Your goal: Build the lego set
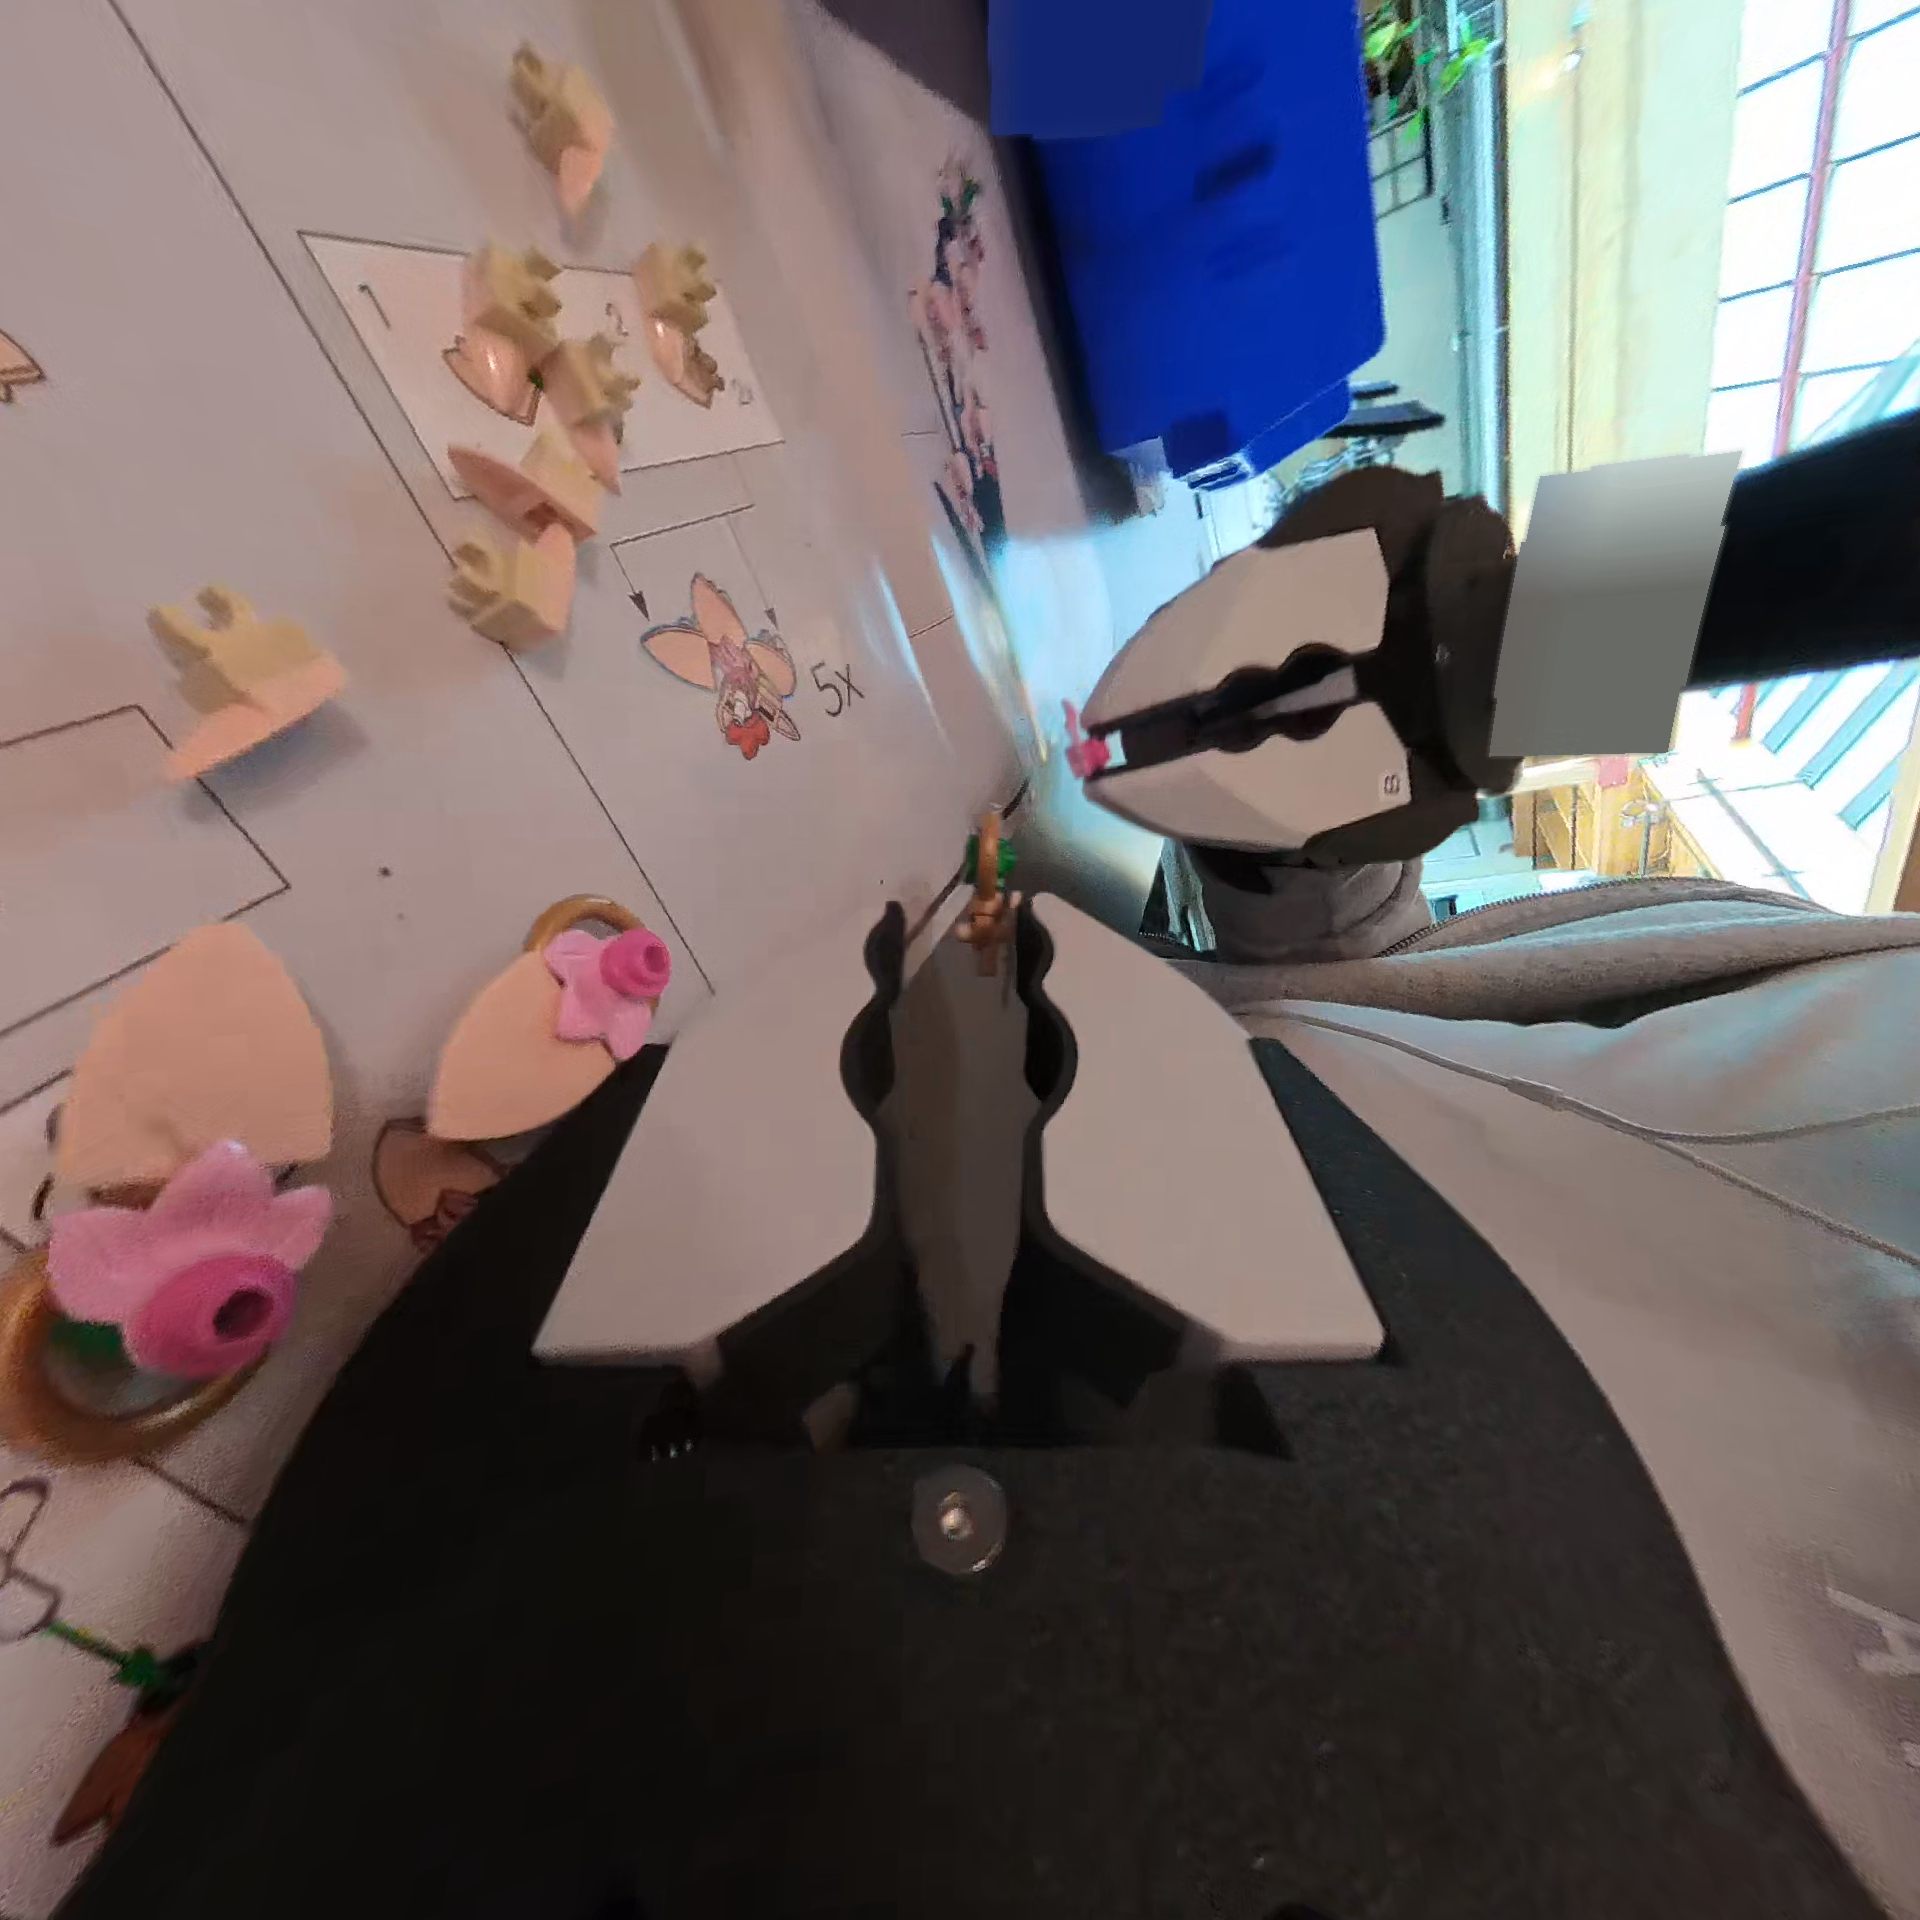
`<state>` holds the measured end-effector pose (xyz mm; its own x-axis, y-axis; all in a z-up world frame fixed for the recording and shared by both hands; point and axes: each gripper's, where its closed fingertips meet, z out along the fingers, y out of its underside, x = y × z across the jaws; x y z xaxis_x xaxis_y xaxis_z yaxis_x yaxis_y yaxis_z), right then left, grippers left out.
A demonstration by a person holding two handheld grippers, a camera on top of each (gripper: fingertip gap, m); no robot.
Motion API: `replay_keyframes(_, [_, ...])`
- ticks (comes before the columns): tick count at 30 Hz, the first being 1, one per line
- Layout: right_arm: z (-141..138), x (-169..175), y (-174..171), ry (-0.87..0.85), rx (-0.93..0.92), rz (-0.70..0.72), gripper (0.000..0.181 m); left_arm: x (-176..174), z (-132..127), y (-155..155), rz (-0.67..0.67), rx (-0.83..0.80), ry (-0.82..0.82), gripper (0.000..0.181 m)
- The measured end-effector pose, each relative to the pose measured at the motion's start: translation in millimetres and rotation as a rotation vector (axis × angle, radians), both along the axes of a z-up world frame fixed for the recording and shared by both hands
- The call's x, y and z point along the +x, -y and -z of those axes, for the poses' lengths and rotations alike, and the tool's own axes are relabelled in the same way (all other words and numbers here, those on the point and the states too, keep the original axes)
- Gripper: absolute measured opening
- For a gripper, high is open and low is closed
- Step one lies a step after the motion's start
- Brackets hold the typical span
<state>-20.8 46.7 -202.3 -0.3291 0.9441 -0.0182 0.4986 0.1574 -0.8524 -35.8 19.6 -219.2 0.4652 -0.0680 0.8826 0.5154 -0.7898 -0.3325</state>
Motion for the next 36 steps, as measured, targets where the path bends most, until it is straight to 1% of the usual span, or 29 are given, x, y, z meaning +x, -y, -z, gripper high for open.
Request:
replay_keyframes(1, [4, 2, 2, 0.010, -0.004, -0.017, 0.007, 1, 1, -1, 0.008, -0.025, 0.008, 0.027])
replay_keyframes(3, [10, 4, 5, 0.024, -0.019, -0.048, 0.007, 3, -1, -3, 0.014, -0.045, 0.022, 0.034])
replay_keyframes(7, [14, 5, -2, 0.022, -0.048, -0.072, 0.007, 0, -2, -5, -0.033, -0.076, 0.041, 0.034])
replay_keyframes(10, [13, 4, -5, 0.014, -0.046, -0.097, 0.007, 0, 0, -7, -0.061, -0.094, 0.022, 0.033])
replay_keyframes(13, [25, 3, -12, 0.065, 0.066, -0.118, 0.007, 1, 1, -9, -0.073, -0.119, -0.008, 0.032])
replay_keyframes(15, [35, 5, -13, 0.132, 0.099, -0.146, 0.024, 2, 1, -10, -0.065, -0.141, -0.031, 0.034])
replay_keyframes(17, [31, 4, -9, 0.119, 0.027, -0.169, 0.029, 3, 2, -11, -0.050, -0.160, -0.061, 0.037])
replay_keyframes(20, [11, 2, -5, 0.009, -0.071, -0.212, 0.032, 5, 2, -14, -0.039, -0.174, -0.083, 0.037])
replay_keyframes(21, [6, 1, -5, -0.025, -0.074, -0.228, 0.031, 6, 2, -15, -0.036, -0.179, -0.084, 0.037])
replay_keyframes(23, [10, 3, -3, -0.017, -0.032, -0.264, 0.032, 6, 3, -12, -0.022, -0.177, -0.105, 0.037])
replay_keyframes(25, [20, 6, -4, 0.031, 0.013, -0.276, 0.035, 4, 3, -5, 0.013, -0.143, -0.180, 0.038])
replay_keyframes(26, [22, 7, -4, 0.038, 0.012, -0.283, 0.032, 4, 3, -2, 0.041, -0.100, -0.244, 0.042])
replay_keyframes(28, [18, 6, -2, 0.018, -0.003, -0.288, 0.025, 2, 7, 7, 0.118, -0.006, -0.456, 0.041])
replay_keyframes(30, [14, 3, 0, 0.003, -0.001, -0.303, 0.023, -4, 12, 8, 0.170, 0.081, -0.691, 0.040])
replay_keyframes(31, [14, 1, 2, 0.001, 0.011, -0.322, 0.022, -4, 13, 8, 0.188, 0.120, -0.769, 0.039])
replay_keyframes(32, [14, -1, 4, 0.002, 0.032, -0.345, 0.017, 0, 13, 7, 0.204, 0.158, -0.806, 0.038])
replay_keyframes(34, [19, -3, 7, 0.029, 0.084, -0.388, 0.008, 3, 14, 6, 0.198, 0.196, -0.826, 0.034])
replay_keyframes(36, [25, -7, 6, 0.067, 0.132, -0.396, 0.008, 1, 15, 4, 0.172, 0.213, -0.833, 0.033])
